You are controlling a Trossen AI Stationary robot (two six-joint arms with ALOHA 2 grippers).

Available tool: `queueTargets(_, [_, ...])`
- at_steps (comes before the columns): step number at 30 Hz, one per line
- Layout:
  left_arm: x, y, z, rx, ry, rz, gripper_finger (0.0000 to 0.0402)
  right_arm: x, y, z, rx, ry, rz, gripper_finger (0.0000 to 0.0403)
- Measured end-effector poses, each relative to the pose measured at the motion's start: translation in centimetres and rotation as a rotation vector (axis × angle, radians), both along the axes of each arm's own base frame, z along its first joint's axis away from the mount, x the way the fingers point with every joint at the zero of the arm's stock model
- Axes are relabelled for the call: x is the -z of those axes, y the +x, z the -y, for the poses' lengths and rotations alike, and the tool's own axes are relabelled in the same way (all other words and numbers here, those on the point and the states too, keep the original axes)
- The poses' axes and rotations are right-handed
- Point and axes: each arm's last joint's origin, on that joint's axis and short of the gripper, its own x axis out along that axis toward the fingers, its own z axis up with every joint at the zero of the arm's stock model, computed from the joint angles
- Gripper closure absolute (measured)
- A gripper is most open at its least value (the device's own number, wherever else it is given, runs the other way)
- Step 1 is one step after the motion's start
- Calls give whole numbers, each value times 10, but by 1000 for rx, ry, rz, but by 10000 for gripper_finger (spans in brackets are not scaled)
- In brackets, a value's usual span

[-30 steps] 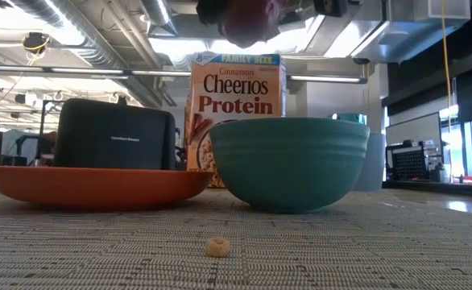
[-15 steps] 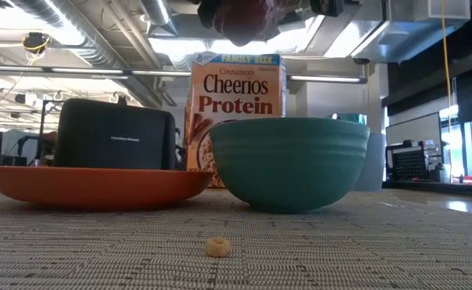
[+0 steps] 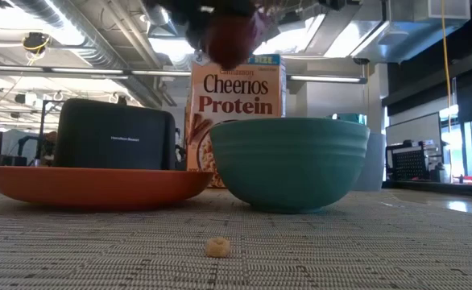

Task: Arrange a breakfast setting
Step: Put the red apple on the orange plate

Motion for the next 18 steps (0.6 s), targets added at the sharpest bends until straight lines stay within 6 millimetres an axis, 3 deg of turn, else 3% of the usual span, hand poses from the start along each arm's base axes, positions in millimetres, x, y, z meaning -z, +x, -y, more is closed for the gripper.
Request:
queueTargets(4, [25,-18,14,-11,-38,110,107,-8,-13,3,28,-23,5,248])
queueTargets(9, [52,-47,28,-52,-59,252,108,-9,-21,5,42,-39,-24,238])
queueTargets(13, [77,-66,33,-45,-50,233,108,-8,-21,5,37,-47,-39,238])
queueTargets(18, [98,-75,32,-9,-45,164,108,-6,-19,6,33,-57,-45,238])
